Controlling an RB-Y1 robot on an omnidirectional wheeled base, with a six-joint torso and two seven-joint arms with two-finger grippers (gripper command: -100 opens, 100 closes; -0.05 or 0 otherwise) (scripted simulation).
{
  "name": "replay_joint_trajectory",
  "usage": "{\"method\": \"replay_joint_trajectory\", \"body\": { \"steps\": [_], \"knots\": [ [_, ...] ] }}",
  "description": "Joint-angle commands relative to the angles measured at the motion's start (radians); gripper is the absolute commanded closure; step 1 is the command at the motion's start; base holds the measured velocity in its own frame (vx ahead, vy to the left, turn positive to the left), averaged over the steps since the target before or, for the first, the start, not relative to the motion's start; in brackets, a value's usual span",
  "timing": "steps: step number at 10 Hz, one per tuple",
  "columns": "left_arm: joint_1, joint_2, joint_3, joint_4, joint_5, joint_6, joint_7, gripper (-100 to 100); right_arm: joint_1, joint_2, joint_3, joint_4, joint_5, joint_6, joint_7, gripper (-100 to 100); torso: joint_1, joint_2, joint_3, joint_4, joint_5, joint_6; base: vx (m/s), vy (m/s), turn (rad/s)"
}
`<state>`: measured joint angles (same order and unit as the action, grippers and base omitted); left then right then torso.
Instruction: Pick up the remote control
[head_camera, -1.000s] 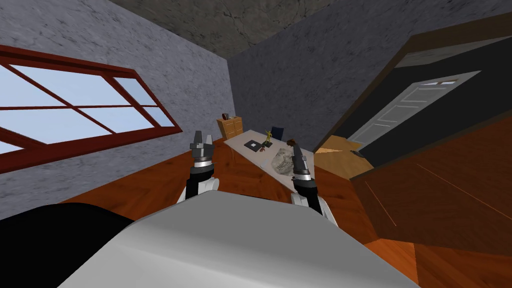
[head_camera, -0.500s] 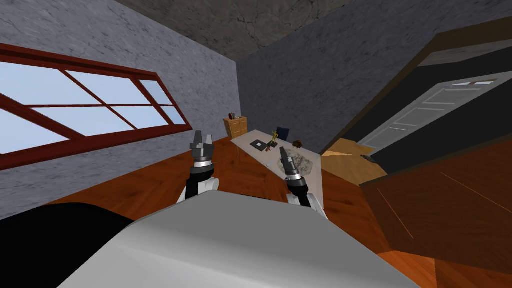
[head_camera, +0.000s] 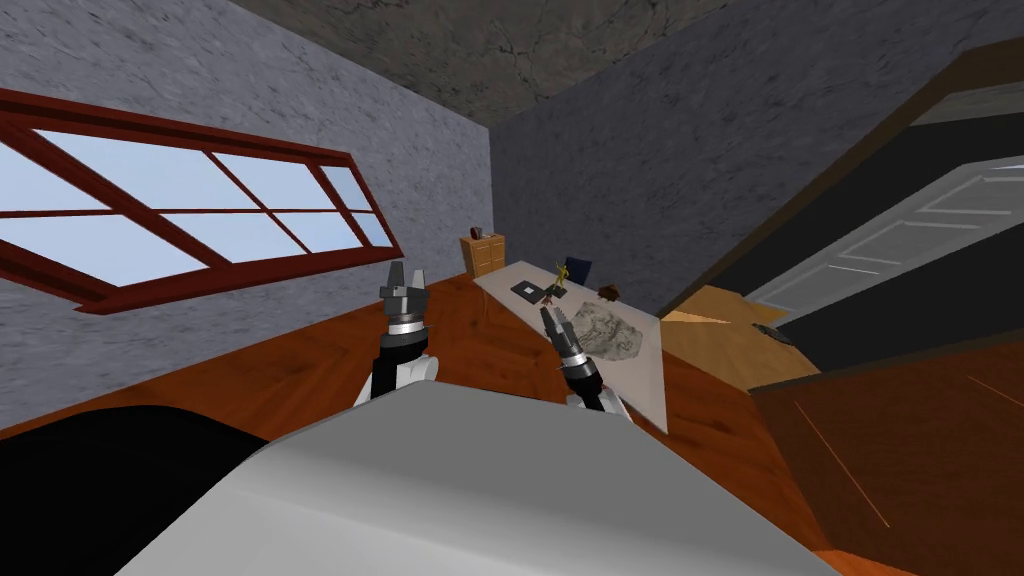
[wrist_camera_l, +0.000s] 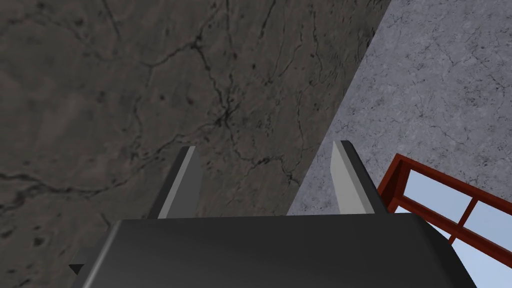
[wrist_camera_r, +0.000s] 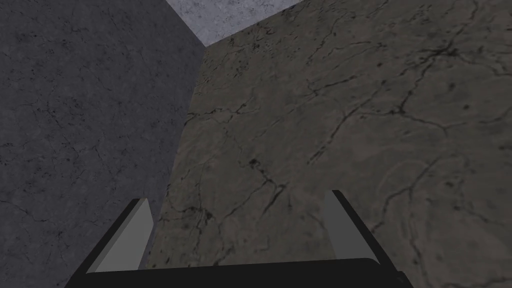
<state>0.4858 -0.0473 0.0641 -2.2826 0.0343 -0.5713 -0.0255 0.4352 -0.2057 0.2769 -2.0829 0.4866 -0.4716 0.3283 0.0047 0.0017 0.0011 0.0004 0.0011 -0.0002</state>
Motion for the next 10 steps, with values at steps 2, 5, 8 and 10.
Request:
{"method": "replay_joint_trajectory", "body": {
  "steps": [2, 5, 8, 10],
  "knots": [
    [0.0, 0.0, 0.0, 0.0, 0.0, 0.0, 0.0, 0, -0.008, -0.035, 0.042, 0.03, 0.072, 0.027, 0.024, -100, -0.001, 0.0, 0.0, 0.0, 0.0, 0.001, -0.02, 0.07, 0.143],
    [0.0, 0.0, 0.0, 0.0, 0.0, 0.0, 0.0, 0, -0.01, -0.059, 0.068, 0.065, 0.143, 0.031, 0.043, -100, -0.001, -0.001, 0.0, 0.0, 0.0, 0.0, 0.004, 0.068, 0.141],
    [0.0, 0.0, 0.0, 0.0, 0.0, 0.0, 0.0, 0, -0.013, -0.117, 0.121, 0.144, 0.234, 0.042, 0.079, -100, -0.002, -0.002, -0.001, 0.0, 0.0, 0.001, 0.023, 0.061, 0.203],
    [0.0, 0.0, 0.0, 0.0, 0.0, 0.0, 0.0, 0, -0.014, -0.15, 0.147, 0.185, 0.286, 0.049, 0.096, -100, -0.003, -0.002, -0.001, 0.0, 0.0, 0.001, 0.032, 0.048, 0.185]
  ]
}}
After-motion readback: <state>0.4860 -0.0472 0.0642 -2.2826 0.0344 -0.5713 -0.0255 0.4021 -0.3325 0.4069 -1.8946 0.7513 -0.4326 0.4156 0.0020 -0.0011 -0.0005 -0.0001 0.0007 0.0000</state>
